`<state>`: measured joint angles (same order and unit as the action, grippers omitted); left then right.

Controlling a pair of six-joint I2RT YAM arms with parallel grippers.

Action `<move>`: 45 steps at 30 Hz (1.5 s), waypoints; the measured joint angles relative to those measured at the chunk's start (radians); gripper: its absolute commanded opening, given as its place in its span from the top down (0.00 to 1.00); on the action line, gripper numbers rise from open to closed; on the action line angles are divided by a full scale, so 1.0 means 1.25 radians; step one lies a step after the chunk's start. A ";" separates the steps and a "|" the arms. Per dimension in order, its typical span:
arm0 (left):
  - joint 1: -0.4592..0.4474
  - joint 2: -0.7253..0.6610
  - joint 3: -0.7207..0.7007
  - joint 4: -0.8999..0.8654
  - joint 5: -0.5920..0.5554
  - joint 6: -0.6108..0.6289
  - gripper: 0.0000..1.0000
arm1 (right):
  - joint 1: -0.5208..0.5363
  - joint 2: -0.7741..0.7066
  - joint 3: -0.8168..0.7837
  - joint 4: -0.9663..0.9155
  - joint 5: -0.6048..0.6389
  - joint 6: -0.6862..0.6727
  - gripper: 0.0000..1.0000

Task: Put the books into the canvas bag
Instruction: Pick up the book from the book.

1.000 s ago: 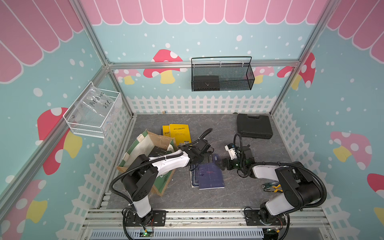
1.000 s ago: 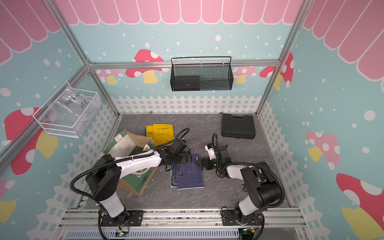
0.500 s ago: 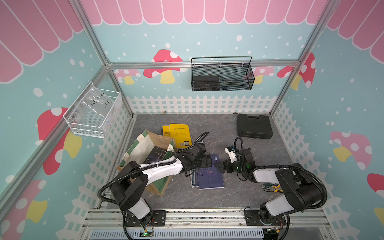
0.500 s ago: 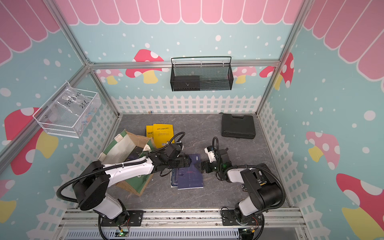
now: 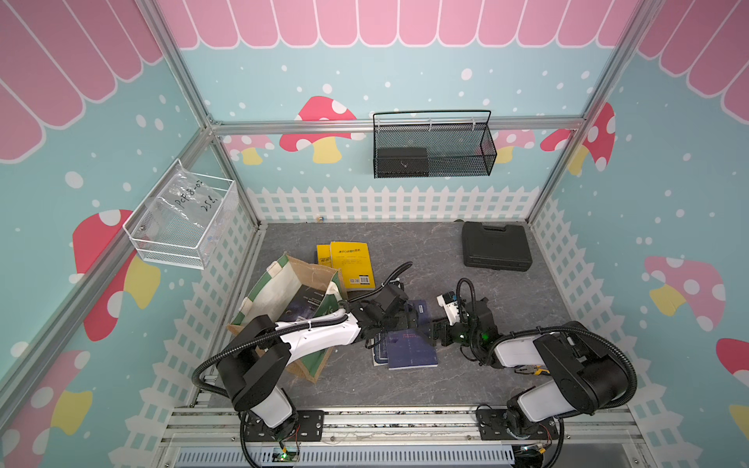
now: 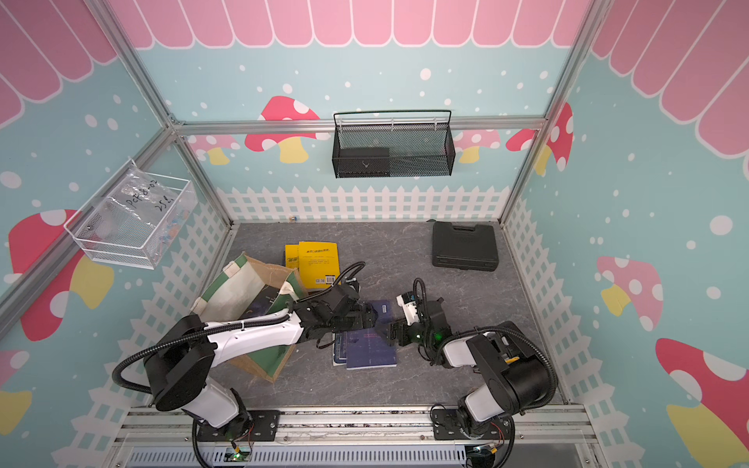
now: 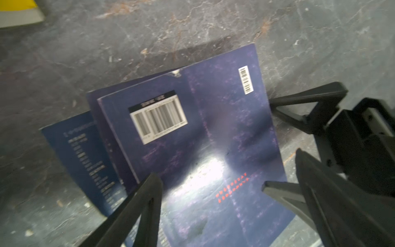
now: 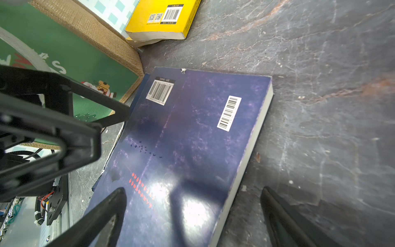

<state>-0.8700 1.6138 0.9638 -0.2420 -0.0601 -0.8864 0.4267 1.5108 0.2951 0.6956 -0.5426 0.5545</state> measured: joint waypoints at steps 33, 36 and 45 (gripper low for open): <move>0.014 0.002 -0.049 0.031 0.058 0.006 0.01 | -0.001 0.052 -0.008 0.098 -0.038 0.038 0.05; 0.031 0.013 -0.049 0.043 0.076 0.005 0.01 | -0.002 0.057 -0.005 0.103 -0.039 0.043 0.06; 0.052 0.041 -0.054 0.126 0.124 0.016 0.01 | -0.022 0.037 -0.006 0.087 -0.041 0.065 0.18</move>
<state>-0.8055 1.6650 0.8963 -0.0845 0.0944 -0.8665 0.3992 1.5566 0.2874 0.8040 -0.5941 0.6353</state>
